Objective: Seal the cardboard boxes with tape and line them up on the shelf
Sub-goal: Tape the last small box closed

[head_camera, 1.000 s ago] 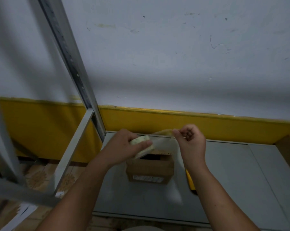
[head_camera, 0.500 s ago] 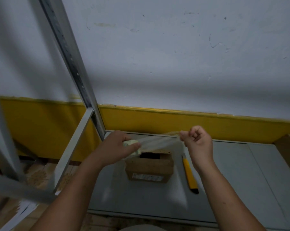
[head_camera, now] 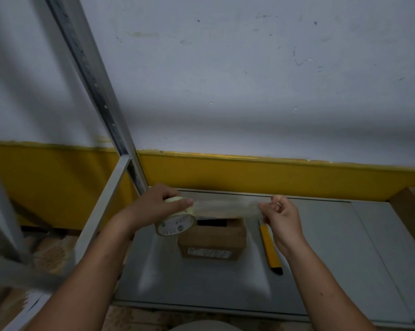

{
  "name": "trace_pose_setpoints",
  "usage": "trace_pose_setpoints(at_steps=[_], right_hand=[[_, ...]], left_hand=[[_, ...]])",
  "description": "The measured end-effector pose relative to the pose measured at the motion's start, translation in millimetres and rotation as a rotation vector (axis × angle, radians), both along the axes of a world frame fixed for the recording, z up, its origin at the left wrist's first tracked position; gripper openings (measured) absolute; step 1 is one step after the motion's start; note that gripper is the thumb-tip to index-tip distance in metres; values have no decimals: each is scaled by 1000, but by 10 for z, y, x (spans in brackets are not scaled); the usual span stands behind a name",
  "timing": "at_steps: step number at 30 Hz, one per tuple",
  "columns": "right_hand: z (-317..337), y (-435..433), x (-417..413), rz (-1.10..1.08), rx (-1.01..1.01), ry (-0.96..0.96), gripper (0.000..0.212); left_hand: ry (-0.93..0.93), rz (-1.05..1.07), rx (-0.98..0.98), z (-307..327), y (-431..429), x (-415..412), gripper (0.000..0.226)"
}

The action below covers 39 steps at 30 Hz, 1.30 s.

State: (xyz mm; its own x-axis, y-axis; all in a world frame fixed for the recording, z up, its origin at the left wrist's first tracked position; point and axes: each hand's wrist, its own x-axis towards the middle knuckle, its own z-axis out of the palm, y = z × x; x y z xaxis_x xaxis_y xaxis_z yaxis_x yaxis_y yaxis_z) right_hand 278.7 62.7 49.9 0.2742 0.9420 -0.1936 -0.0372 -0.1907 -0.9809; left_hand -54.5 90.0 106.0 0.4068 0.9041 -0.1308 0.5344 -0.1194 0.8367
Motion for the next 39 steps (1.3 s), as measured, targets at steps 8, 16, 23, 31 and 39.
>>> trace_pose_setpoints(at_steps=[8, 16, 23, 31, 39], right_hand=[[-9, -36, -37, -48, 87, -4, 35], [144, 7, 267, -60, 115, -49, 35], [3, -52, 319, -49, 1, 18, 31], [-129, -72, 363, -75, -71, -19, 26], [-326, -91, 277, -108, -141, -71, 25]], left_hand=[[503, 32, -68, -7, 188, 237, 51], [657, -218, -259, 171, 327, 328, 36], [745, -458, -401, 111, 647, 468, 38], [817, -443, -731, -334, 840, 630, 59], [655, -315, -836, -537, 826, 453, 48]])
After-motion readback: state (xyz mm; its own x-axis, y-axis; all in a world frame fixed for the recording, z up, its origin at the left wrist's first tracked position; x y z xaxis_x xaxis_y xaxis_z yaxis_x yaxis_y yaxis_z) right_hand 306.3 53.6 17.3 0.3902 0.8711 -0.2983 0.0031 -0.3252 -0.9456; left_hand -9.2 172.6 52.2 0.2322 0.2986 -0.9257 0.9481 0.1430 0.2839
